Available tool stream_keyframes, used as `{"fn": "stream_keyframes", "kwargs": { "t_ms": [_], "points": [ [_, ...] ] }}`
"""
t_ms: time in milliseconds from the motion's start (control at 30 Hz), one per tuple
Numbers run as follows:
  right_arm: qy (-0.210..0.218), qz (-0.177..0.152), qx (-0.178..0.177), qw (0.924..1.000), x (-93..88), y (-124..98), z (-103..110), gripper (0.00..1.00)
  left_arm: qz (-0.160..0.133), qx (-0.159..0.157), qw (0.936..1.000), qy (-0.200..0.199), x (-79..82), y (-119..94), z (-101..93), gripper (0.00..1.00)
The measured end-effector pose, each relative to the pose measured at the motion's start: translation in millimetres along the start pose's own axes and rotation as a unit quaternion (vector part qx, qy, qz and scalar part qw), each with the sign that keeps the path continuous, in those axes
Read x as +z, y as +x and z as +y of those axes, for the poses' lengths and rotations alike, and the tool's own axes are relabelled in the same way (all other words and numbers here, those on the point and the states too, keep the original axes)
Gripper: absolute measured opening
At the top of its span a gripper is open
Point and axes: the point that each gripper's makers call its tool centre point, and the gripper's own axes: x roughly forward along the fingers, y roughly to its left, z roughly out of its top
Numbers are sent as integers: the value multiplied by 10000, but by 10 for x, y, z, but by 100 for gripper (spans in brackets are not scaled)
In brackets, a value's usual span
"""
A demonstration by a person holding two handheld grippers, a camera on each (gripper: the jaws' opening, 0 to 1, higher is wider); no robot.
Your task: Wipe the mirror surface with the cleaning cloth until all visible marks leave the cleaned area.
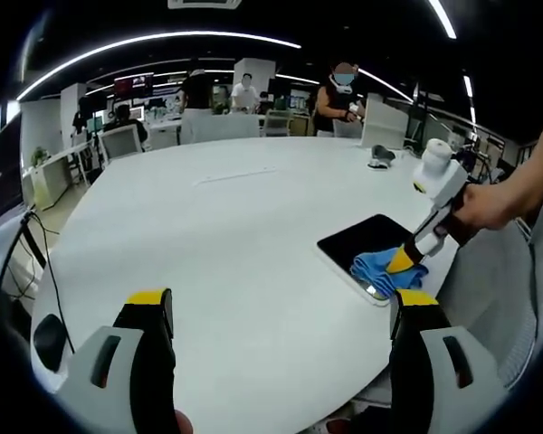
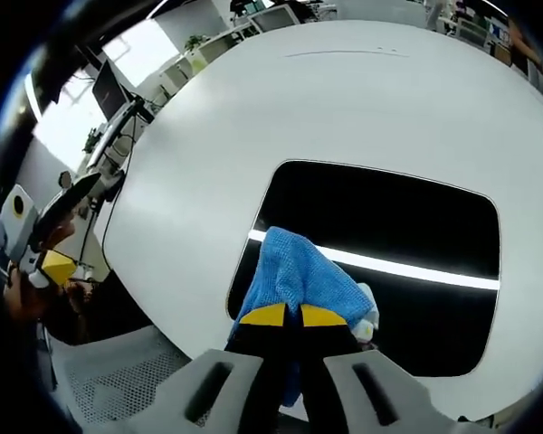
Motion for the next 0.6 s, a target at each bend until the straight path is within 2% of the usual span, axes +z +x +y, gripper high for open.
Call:
{"fn": "stream_keyframes", "kwargs": {
  "t_ms": [233,367,467,600],
  "points": [
    [-150,-78,-6,9999,48,51,91,0,23,-54,10000,21,-11,26,-19,99],
    [-306,-8,57,9995,47,47,78,0,56,-95,9999,51,-21,40,-35,99],
    [164,19,192,9997,81,69,96,0,41,-98,9999,51,-14,38,-19,99],
    [-311,69,-6,9995,70,76,107,0,-6,-58,10000,11,-2,7,15,99]
  ]
}}
